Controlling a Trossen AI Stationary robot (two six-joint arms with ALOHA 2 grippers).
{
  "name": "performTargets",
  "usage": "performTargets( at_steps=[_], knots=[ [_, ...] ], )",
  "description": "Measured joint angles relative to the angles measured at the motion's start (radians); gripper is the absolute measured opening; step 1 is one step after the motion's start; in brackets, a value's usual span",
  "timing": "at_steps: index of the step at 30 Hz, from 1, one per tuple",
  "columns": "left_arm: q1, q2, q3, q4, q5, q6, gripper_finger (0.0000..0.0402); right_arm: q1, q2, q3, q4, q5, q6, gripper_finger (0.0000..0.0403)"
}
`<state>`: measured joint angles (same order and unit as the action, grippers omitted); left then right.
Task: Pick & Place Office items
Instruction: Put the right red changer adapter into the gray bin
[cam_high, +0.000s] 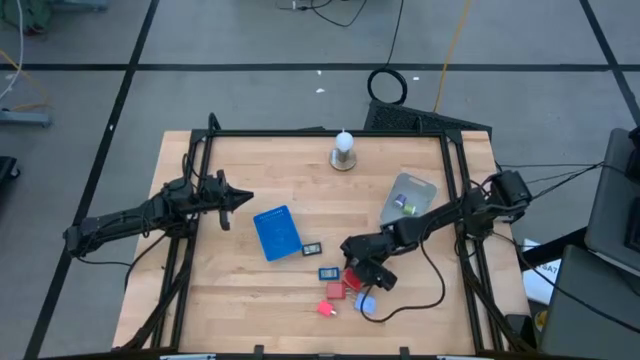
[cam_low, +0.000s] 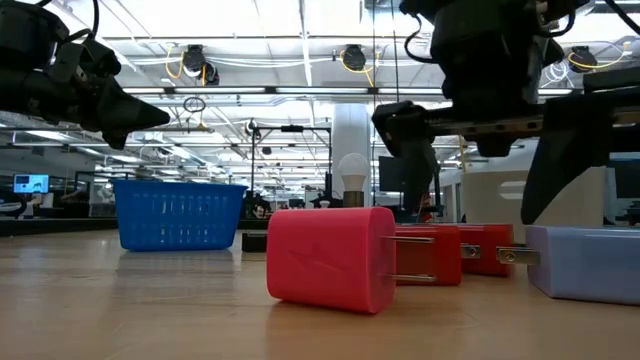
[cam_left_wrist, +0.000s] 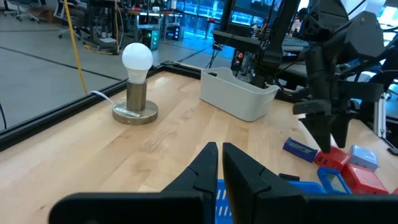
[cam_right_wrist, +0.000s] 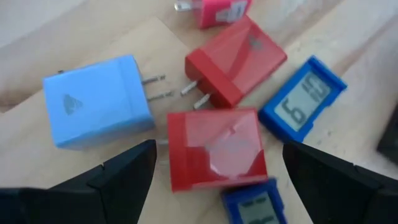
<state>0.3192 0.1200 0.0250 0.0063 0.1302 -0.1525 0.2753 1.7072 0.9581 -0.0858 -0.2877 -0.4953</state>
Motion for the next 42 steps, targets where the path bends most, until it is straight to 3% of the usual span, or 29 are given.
performTargets(
  at_steps=[11,31,35,40,42],
  knots=[
    [0.000,0.000,0.000,0.000,0.000,0.000,0.0024,-0.026,0.075,0.000,0.023,-0.032,-0.004,0.0340],
    [0.000,0.000,0.000,0.000,0.000,0.000,0.0024,0.002,0.076,0.000,0.072,-0.031,-0.004,0.0335],
    [0.000,0.000,0.000,0.000,0.000,0.000,0.0024,0.002,0.076,0.000,0.066,-0.078,0.021,0.0308],
    [0.000,0.000,0.000,0.000,0.000,0.000,0.0024,0.009,0.076,0.000,0.066,-0.133,0.090,0.0244],
    [0.000,0.000,0.000,0.000,0.000,0.000,0.0024,0.017,0.076,0.000,0.066,-0.133,0.090,0.0243]
  ],
)
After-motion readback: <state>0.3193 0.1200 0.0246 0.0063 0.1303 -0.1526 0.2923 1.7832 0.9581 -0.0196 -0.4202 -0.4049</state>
